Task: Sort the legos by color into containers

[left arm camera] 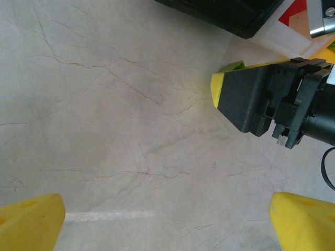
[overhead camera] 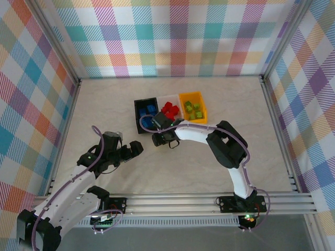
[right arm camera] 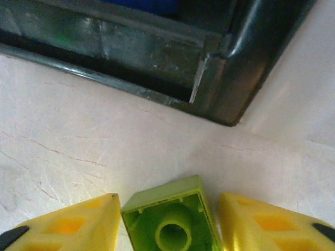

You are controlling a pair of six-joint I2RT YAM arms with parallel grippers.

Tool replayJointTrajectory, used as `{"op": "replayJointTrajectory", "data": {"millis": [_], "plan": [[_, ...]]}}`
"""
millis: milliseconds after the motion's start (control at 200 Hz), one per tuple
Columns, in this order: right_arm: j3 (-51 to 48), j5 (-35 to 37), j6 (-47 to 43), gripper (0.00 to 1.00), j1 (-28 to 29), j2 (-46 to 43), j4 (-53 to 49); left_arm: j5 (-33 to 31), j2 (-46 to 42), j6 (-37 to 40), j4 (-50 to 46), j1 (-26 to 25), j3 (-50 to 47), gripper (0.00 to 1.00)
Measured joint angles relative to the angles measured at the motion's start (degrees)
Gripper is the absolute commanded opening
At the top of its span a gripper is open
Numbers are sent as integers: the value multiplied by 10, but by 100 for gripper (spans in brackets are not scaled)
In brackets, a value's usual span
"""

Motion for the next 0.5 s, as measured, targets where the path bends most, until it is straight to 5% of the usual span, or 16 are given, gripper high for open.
{"op": "replayJointTrajectory", "data": {"millis": [200, 500], "plan": [[-19, 9, -3, 34, 0, -11, 16, 0, 1, 0, 0, 1, 0, 100], [-95, 22, -7, 32, -21, -156, 25, 0, 0, 0, 1, 1, 0, 100]]}}
